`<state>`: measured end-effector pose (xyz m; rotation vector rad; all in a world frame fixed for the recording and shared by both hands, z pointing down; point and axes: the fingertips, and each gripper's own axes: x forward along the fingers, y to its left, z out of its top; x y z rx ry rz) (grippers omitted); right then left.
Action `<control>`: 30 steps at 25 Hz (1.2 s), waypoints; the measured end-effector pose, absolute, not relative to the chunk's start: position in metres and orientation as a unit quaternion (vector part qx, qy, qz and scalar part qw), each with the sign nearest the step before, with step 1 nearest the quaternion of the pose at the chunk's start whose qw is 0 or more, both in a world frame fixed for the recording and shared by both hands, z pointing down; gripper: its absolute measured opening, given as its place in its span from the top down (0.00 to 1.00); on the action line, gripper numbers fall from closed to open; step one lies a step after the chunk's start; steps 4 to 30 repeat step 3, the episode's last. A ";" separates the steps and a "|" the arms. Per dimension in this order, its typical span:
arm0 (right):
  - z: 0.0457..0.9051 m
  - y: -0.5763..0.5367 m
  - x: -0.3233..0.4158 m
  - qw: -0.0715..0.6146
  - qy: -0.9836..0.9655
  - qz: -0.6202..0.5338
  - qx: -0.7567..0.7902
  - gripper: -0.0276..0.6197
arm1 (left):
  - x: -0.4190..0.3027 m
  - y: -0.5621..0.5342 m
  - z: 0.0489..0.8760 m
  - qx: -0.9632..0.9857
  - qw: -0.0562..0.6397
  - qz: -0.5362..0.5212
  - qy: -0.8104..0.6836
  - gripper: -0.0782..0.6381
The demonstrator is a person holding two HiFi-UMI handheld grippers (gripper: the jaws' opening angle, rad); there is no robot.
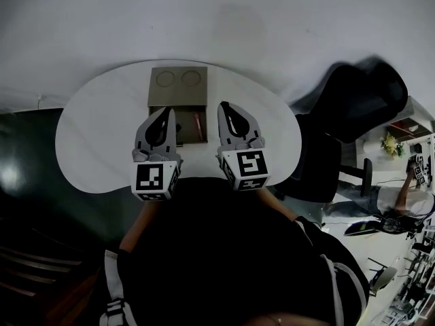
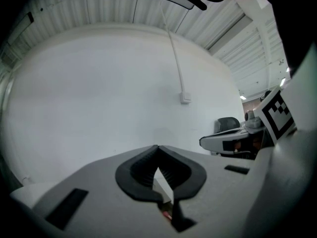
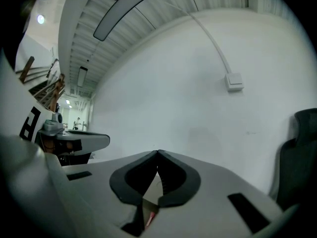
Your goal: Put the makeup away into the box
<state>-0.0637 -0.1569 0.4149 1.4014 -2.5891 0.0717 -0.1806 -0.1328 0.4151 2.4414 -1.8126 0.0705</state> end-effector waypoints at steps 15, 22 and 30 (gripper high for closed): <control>0.415 -0.157 -0.062 0.097 -0.877 0.019 0.470 0.92 | -0.178 -0.131 0.418 0.798 0.057 0.029 -0.599 0.88; 0.415 -0.157 -0.062 0.097 -0.877 0.019 0.470 0.92 | -0.178 -0.131 0.418 0.798 0.057 0.029 -0.599 0.88; 0.415 -0.157 -0.062 0.097 -0.877 0.019 0.470 0.92 | -0.178 -0.131 0.418 0.798 0.057 0.029 -0.599 0.88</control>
